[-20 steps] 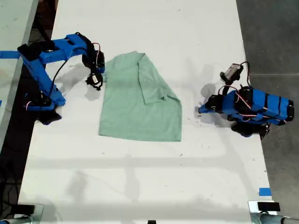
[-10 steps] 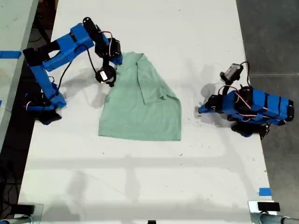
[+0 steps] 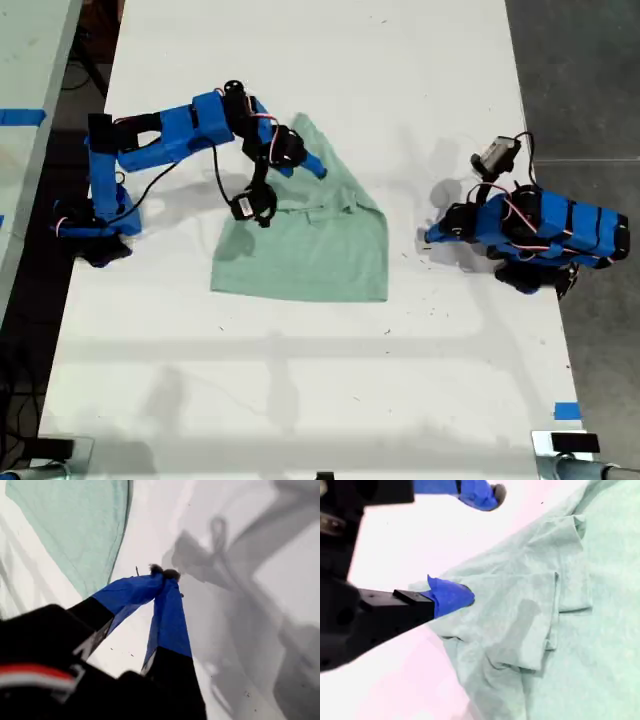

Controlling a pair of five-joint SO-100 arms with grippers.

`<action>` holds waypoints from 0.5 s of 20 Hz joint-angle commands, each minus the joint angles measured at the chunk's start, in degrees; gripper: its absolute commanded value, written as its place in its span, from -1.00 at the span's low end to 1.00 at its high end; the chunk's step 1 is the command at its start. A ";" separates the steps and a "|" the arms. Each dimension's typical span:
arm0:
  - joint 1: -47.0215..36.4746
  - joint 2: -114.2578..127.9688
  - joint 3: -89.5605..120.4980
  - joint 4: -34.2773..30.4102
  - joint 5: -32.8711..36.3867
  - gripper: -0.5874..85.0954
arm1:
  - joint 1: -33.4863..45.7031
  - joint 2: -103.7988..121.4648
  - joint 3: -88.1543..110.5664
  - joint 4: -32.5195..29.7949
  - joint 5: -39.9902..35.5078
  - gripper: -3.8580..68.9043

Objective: Fold t shirt

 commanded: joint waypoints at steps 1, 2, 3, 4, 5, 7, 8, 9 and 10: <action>-6.77 17.40 -1.85 3.52 1.23 -0.99 | -0.44 0.53 2.20 0.09 -0.97 -0.91; -8.53 23.91 -0.97 4.48 1.93 -0.99 | -0.44 0.53 2.20 0.09 -0.97 -0.91; -9.76 31.29 1.32 5.19 2.29 -0.99 | -0.44 0.53 2.20 0.09 -0.97 -0.91; -10.46 39.02 5.10 5.27 2.46 -0.99 | -0.35 0.53 2.20 0.09 -0.97 -0.91; -10.63 47.11 10.28 4.83 2.11 -0.99 | -0.35 0.53 2.20 0.09 -0.97 -0.91; -6.33 64.34 27.07 0.00 -1.58 -0.99 | -0.35 0.53 2.20 0.09 -0.97 -0.91; -2.90 72.42 38.06 -3.34 -4.31 -0.99 | -0.35 0.53 2.20 0.09 -0.88 -0.91; -0.18 80.77 50.10 -6.24 -7.47 -0.99 | -0.35 0.53 2.20 0.09 -0.79 -0.91; 2.55 90.35 62.93 -9.93 -10.72 -0.99 | -0.44 0.53 2.20 0.09 -0.79 -0.91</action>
